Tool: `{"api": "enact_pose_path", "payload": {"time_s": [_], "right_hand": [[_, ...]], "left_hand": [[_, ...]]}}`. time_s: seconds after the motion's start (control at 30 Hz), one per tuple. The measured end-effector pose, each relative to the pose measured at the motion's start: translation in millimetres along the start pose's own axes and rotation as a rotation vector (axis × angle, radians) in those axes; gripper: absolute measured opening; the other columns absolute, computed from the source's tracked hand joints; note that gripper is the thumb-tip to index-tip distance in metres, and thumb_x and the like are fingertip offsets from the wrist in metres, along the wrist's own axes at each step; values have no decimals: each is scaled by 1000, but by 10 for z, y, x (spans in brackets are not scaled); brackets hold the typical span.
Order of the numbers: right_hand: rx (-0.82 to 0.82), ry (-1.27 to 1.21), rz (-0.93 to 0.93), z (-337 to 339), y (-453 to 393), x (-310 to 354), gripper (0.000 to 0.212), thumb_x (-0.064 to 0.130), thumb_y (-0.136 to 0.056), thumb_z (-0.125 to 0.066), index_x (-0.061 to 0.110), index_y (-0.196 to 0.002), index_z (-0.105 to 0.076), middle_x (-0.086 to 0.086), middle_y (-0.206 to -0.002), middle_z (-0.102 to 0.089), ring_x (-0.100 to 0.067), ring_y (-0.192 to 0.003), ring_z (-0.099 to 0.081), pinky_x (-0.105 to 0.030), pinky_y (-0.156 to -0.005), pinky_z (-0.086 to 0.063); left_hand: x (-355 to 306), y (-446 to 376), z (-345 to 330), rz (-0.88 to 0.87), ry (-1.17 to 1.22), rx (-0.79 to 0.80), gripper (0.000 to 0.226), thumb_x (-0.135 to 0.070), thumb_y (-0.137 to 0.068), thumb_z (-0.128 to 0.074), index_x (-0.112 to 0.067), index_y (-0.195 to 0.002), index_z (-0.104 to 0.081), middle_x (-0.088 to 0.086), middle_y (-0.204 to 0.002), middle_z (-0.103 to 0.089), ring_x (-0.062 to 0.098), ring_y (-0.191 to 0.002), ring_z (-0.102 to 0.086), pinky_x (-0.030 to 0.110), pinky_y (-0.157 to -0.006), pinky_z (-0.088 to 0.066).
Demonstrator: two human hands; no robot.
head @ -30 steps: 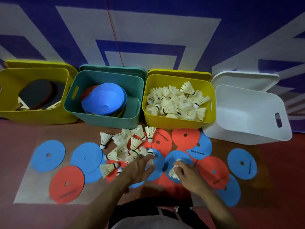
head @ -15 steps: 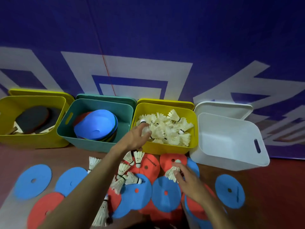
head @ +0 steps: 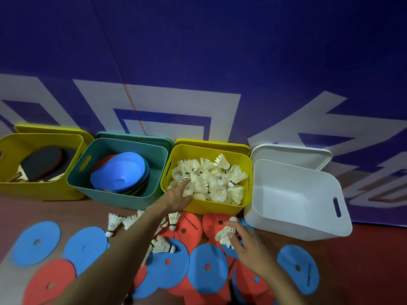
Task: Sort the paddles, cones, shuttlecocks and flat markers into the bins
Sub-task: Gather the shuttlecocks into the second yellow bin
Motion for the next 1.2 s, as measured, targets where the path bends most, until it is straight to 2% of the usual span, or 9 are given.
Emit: {"api": "enact_pose_path", "payload": {"time_s": [0.1, 0.17, 0.23, 0.3, 0.5, 0.73, 1.03, 1.13, 1.2], "right_hand": [[0, -28, -5, -52, 74, -58, 27, 46, -101, -42, 59, -125, -44, 17, -110, -53, -1, -108, -53, -19, -94, -40], [-5, -42, -9, -84, 115, -100, 26, 47, -100, -43, 66, -118, -40, 15, -109, -54, 0, -106, -54, -20, -95, -42], [-7, -55, -32, -91, 145, -142, 25, 47, -101, -43, 67, -115, -39, 12, -109, -55, 2, -105, -54, -20, -95, -41], [-12, -63, -46, -57, 158, -142, 26, 47, -101, -42, 69, -114, -38, 13, -108, -54, 2, -105, -53, -19, -94, -41], [-60, -71, 20, 225, 7, 193, 28, 41, -103, -43, 54, -128, -46, 20, -122, -51, 13, -109, -48, -5, -92, -36], [14, -33, 131, 394, -729, 963, 33, 52, -102, -37, 50, -134, -41, 5, -125, -52, -12, -109, -56, -36, -97, -46], [87, 120, 103, -76, -1803, 1602, 41, 50, -102, -35, 39, -141, -43, -9, -134, -58, -24, -113, -60, -33, -94, -44], [117, 160, 53, -180, -1918, 1618, 49, 50, -104, -31, 37, -151, -33, -7, -151, -46, -28, -137, -45, -38, -110, -35], [157, 205, 39, -282, -1919, 1564, 52, 50, -103, -30, 41, -154, -23, -11, -153, -43, -31, -142, -38, -42, -115, -31]], "left_hand": [[-5, -22, -41, 59, -53, -26, 66, -42, -100, -47, -18, -156, -21, 22, -160, -17, 36, -134, -46, 40, -110, -37], [24, -56, -84, 77, -70, 25, 57, -45, -101, -39, -9, -145, -40, 24, -150, -38, 35, -120, -58, 43, -101, -48], [8, -69, -128, 62, -42, 84, 52, -48, -103, -32, -5, -114, -59, 19, -108, -63, 27, -86, -69, 39, -77, -58], [-19, -83, -129, 43, -29, 91, 54, -46, -104, -30, -2, -103, -62, 8, -82, -61, 23, -65, -67, 33, -59, -55], [16, -75, -46, -5, -90, 19, 50, -48, -101, -36, -8, -121, -59, 17, -124, -60, 19, -81, -70, 34, -70, -51], [282, 531, 92, -64, 18, -149, 49, -44, -101, -45, -16, -141, -52, 7, -151, -41, 19, -136, -42, 34, -112, -34], [864, 1337, 298, 5, 214, -361, 32, -39, -102, -49, -24, -126, -63, -8, -123, -57, 3, -106, -54, 23, -99, -42], [1135, 1572, 280, 77, 288, -378, 33, -43, -101, -46, -26, -125, -61, -9, -123, -56, 6, -86, -61, 29, -89, -51], [1301, 1699, 206, 120, 293, -369, 39, -49, -101, -41, -26, -127, -61, -9, -126, -54, 8, -92, -63, 25, -86, -51]]}}
Point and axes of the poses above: each hand's wrist, its own y-axis away from the middle knuckle, its own z-axis out of the back of the hand, x = y × z, the point moved 5 cm from there along -y, towards the middle knuckle
